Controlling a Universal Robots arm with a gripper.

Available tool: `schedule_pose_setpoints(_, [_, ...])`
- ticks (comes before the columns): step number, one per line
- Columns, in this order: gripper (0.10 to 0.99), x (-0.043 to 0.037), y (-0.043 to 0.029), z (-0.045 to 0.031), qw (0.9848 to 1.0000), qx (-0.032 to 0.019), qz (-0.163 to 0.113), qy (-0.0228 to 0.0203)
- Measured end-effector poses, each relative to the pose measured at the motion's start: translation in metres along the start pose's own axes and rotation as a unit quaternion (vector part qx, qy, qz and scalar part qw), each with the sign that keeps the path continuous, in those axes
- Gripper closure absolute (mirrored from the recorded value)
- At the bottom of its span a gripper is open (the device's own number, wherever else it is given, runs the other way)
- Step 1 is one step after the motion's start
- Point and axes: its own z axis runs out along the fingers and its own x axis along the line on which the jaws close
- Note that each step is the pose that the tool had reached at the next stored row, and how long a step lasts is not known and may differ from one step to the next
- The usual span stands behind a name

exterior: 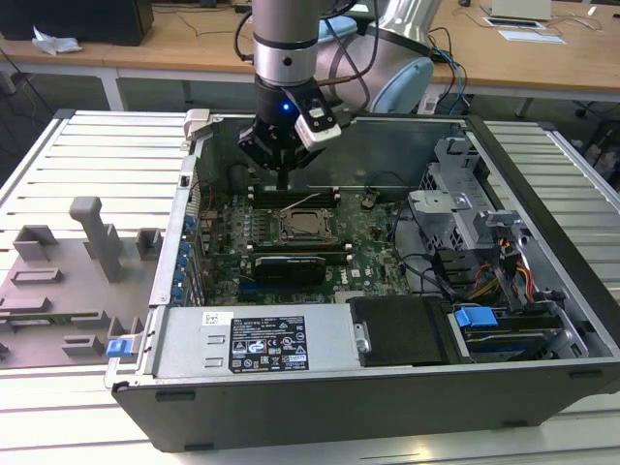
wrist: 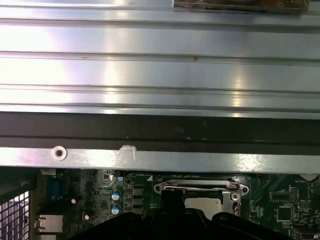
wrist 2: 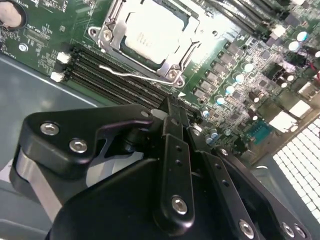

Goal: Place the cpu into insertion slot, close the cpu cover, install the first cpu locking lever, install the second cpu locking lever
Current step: 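Install the first cpu locking lever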

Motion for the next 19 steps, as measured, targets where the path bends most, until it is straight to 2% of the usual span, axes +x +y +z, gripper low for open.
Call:
schedule_pose_setpoints(1, [0.980, 0.0001, -0.0039, 0.0016, 0.9999, -0.0110, 0.000, -0.0003])
schedule_pose_setpoints(4, [0.980, 0.0002, -0.0098, 0.0038, 0.9997, -0.0237, 0.000, -0.0006])
schedule_pose_setpoints(5, [0.980, 0.0001, -0.0105, 0.0051, 0.9997, -0.0257, 0.000, -0.0007])
schedule_pose_setpoints(8, [0.980, -0.0019, -0.0106, 0.0141, 0.9996, -0.0266, 0.000, -0.0006])
schedule_pose_setpoints(10, [0.980, -0.0061, -0.0081, 0.0204, 0.9996, -0.0265, 0.000, 0.0001])
schedule_pose_setpoints(11, [0.980, -0.0125, -0.0043, 0.0262, 0.9996, -0.0265, 0.000, 0.0008])
schedule_pose_setpoints(13, [0.980, -0.0255, -0.0026, 0.0337, 0.9996, -0.0266, 0.000, 0.0020])
schedule_pose_setpoints(19, [0.980, -0.0362, -0.0029, 0.0389, 0.9996, -0.0266, 0.000, 0.0037])
